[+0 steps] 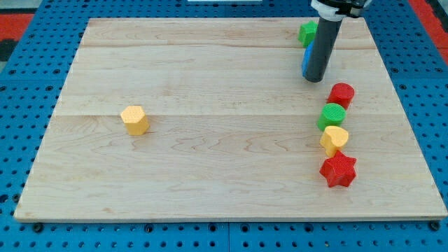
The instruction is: Adjust the blue blocks and the green star in a vertical line
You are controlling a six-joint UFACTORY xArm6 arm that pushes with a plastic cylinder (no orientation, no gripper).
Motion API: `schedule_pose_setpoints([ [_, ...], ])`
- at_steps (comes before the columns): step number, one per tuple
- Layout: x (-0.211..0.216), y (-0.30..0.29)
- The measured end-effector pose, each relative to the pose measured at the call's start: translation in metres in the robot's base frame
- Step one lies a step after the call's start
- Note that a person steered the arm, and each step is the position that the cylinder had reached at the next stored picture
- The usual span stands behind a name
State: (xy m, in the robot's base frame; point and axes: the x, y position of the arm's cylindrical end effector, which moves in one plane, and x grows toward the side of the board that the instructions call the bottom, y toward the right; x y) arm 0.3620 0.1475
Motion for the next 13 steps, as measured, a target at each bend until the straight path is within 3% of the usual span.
schedule_pose_setpoints([
  [1,-0.004,-0.054],
  [2,-0.042,-0.057],
  [5,-0.028,0.022],
  [7,-0.031,-0.022],
  [8,-0.059,-0.039],
  [11,-0.077,0.025],
  [13,-0.108,-0.075],
])
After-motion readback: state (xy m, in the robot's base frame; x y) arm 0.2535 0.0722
